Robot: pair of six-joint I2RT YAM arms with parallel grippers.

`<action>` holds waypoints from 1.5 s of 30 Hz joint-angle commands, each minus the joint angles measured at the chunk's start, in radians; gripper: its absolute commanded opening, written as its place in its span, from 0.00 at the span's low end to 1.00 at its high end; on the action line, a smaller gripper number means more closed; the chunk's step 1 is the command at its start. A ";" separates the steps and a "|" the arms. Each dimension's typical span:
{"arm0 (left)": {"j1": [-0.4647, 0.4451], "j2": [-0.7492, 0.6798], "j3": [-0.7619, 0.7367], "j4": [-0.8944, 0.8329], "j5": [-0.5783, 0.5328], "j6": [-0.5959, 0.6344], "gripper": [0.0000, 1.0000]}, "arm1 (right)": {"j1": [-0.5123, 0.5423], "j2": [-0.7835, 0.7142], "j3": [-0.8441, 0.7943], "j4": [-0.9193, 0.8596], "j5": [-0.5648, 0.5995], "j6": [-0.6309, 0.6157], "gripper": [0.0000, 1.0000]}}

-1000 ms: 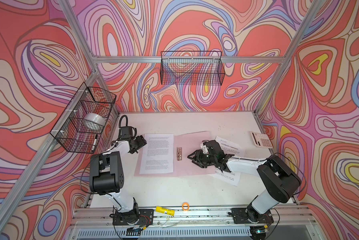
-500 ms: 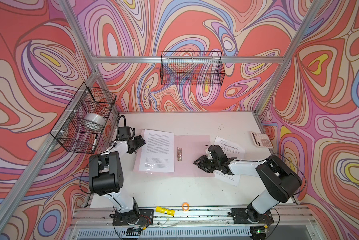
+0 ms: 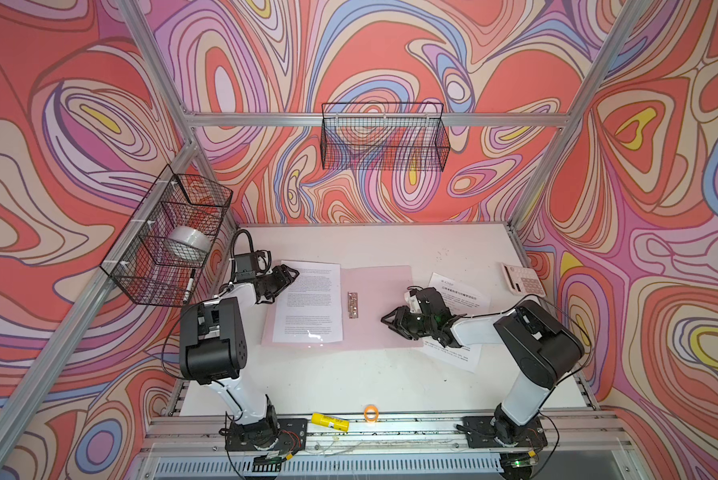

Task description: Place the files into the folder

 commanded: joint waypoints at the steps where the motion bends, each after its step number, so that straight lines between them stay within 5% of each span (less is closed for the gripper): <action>1: 0.009 -0.033 -0.021 0.001 -0.041 0.019 0.70 | -0.011 0.086 -0.052 -0.119 0.039 0.001 0.46; 12: 0.011 -0.146 -0.036 -0.055 -0.233 0.061 0.77 | -0.057 0.082 -0.131 -0.105 0.036 0.008 0.43; 29: 0.010 -0.006 0.028 -0.148 -0.276 0.089 0.77 | -0.120 0.127 -0.205 -0.016 -0.030 0.014 0.42; 45: 0.013 0.004 -0.080 0.209 0.173 -0.008 0.66 | -0.123 0.071 -0.078 -0.171 -0.069 -0.106 0.43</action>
